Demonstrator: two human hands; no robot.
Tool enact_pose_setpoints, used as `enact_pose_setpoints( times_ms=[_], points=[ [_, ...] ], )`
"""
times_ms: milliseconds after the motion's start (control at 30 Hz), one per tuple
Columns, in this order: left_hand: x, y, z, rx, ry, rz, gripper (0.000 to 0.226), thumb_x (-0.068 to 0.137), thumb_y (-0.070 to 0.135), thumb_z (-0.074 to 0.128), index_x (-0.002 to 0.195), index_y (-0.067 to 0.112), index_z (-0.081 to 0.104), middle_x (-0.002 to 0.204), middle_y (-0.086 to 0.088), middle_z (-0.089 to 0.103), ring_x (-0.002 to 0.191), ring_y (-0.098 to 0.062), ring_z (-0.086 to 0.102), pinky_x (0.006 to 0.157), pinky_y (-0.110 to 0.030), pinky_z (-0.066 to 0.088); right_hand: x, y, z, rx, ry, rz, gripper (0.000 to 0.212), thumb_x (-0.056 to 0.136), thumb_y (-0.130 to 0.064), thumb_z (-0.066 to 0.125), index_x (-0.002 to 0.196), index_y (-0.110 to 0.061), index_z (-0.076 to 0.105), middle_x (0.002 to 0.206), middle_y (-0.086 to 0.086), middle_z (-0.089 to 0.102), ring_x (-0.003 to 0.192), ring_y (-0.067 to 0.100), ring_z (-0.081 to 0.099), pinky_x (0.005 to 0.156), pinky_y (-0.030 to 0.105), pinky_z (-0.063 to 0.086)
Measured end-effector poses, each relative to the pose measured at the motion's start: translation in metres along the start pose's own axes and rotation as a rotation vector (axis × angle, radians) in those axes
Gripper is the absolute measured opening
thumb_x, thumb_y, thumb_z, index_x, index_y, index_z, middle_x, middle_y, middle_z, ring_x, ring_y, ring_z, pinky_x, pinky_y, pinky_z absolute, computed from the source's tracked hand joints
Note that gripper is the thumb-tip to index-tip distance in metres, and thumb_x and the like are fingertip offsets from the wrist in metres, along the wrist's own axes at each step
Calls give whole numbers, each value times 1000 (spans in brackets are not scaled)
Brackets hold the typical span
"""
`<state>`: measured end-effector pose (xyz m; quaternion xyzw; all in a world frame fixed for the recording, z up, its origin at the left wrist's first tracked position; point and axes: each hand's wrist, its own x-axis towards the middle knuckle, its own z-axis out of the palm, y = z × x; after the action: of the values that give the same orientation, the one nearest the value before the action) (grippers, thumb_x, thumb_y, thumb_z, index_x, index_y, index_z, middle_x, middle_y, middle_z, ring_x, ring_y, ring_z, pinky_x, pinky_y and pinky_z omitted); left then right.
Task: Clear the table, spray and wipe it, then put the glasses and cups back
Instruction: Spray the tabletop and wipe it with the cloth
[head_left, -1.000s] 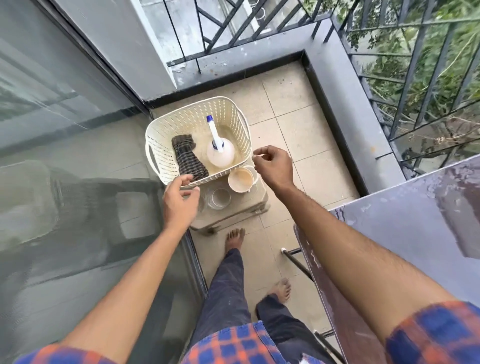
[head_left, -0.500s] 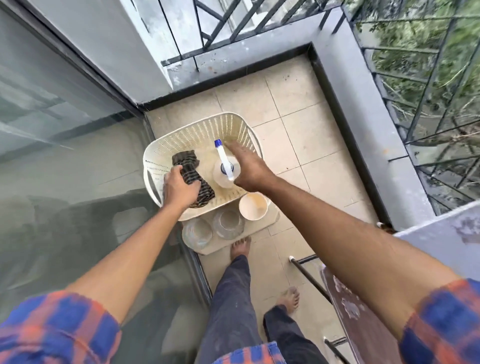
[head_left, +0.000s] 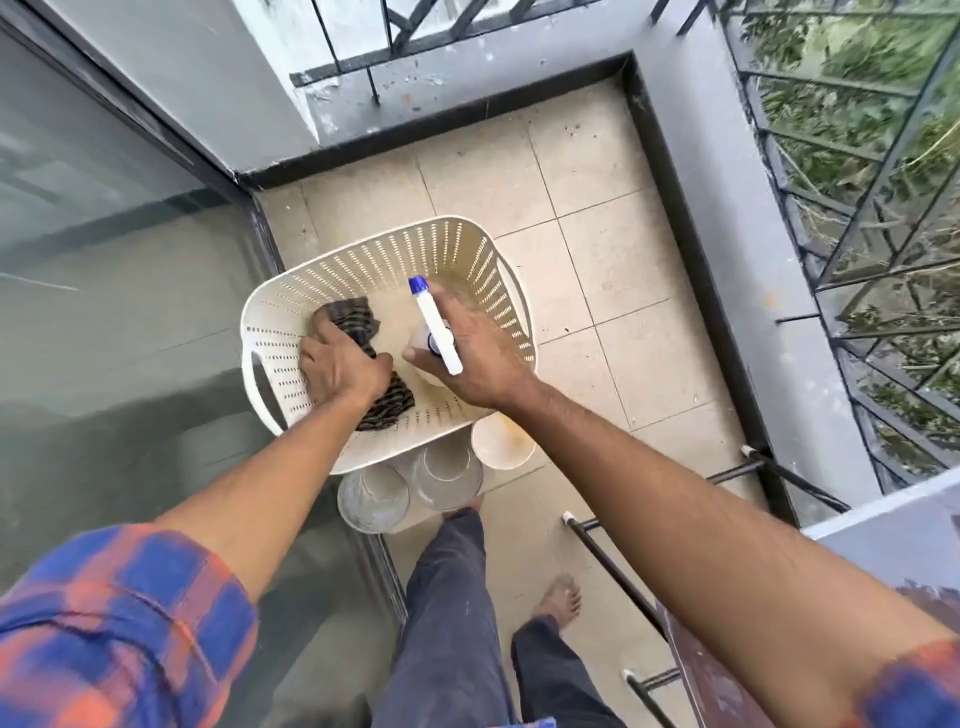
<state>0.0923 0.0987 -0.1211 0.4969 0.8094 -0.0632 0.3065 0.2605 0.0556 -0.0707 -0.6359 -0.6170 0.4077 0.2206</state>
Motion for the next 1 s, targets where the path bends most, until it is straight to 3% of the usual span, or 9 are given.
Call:
enact_pose_setpoints(
  times_ms=[133,200,333,433,600,667,833,900,1000],
  points=[
    [-1,2,-2,-60,39,-2,100,78,33,79,151,10,16,145,-26,38,134,-44,38,112,-52,35,1,-4,3,5,-26,66,72,96,-47,70,157,-23,41,122,4,72,116,33,65,98,51,52],
    [-2,2,-6,-71,39,-6,93,76,41,80,144,5,29,138,-24,48,127,-43,47,107,-52,41,0,-6,6,29,-21,85,72,94,-55,64,157,-28,40,113,0,75,109,30,68,93,52,54],
    [-11,9,-21,-166,16,14,42,72,31,60,108,9,61,106,-16,65,100,-37,61,90,-48,53,-2,-7,5,177,78,76,69,96,-40,72,155,-18,43,100,-4,71,100,28,67,90,52,55],
    [-31,20,-44,-344,10,13,3,73,18,55,75,17,57,80,-6,63,86,-32,60,81,-42,54,-1,-17,1,223,116,93,69,97,-37,73,155,-16,43,93,-14,62,106,30,64,94,49,54],
    [-60,23,-88,-680,-75,36,27,43,14,56,69,14,60,71,-5,65,76,-30,61,73,-43,52,-7,-49,-27,317,192,114,71,96,-35,75,156,-14,43,95,-1,69,94,28,67,81,37,53],
    [-72,25,-105,-782,-74,79,33,34,15,55,66,15,62,69,-6,68,74,-32,64,73,-47,55,-14,-65,-44,368,265,115,66,97,-29,77,153,-14,46,95,3,71,91,28,69,82,41,56],
    [-111,39,-150,-980,-167,234,42,47,1,51,88,7,61,73,-12,67,71,-32,61,69,-43,51,-48,-110,-97,493,487,137,51,94,-35,78,136,-16,58,109,16,74,86,32,72,85,49,58],
    [-144,52,-160,-950,-164,376,39,55,-1,51,90,13,61,81,-12,65,75,-30,60,69,-36,52,-82,-119,-123,544,657,159,40,92,-43,76,123,-21,63,94,14,73,73,30,73,78,47,60],
    [-180,76,-170,-908,-132,519,34,67,-2,53,90,22,58,87,-4,61,84,-24,57,73,-29,51,-133,-125,-160,670,844,193,8,100,-35,71,105,-30,66,65,2,66,55,15,67,69,33,56]
  ],
)
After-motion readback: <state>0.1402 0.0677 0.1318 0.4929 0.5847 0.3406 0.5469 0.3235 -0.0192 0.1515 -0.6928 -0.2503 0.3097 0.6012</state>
